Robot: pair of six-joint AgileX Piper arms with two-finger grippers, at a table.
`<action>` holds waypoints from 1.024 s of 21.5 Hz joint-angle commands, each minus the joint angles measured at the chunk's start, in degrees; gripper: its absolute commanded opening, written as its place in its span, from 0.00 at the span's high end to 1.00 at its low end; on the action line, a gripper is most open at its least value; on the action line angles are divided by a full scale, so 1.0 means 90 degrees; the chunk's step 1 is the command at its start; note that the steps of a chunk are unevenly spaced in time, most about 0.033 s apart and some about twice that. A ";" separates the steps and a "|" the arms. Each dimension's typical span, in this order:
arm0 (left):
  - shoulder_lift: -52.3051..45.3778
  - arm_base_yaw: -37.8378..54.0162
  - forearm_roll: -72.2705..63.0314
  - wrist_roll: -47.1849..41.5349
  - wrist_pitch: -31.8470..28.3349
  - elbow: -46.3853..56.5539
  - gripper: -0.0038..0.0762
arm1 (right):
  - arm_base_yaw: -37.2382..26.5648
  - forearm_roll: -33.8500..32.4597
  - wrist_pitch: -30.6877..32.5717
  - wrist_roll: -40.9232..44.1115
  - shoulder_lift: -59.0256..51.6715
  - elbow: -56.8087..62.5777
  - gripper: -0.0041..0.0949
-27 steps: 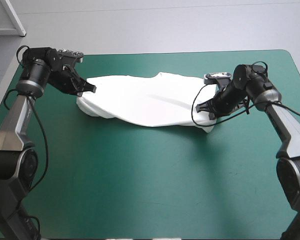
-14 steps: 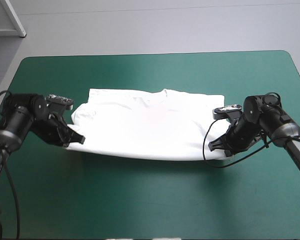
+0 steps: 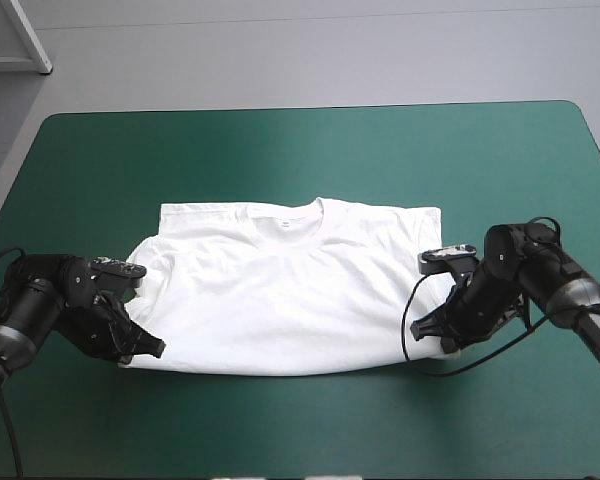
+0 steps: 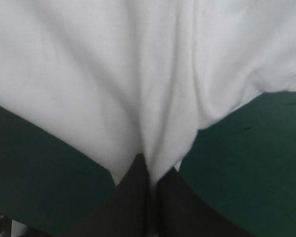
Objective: Fold the cloth
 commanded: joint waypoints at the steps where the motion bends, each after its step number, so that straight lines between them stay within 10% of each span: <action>1: -0.0178 -0.0017 -0.0263 -0.0053 0.0435 -0.0128 0.77 | 0.0135 0.0156 -0.0097 -0.0023 -0.0211 0.0204 0.78; 7: -0.0178 -0.0017 -0.0219 -0.0053 0.0423 -0.0128 0.42 | 0.0139 0.0082 -0.0558 -0.0054 -0.0235 0.0219 0.24; 22: -0.0154 0.0435 0.1412 -0.1200 -0.0460 -0.2226 0.42 | -0.0211 -0.1708 0.0051 0.0602 -0.0787 -0.1219 0.23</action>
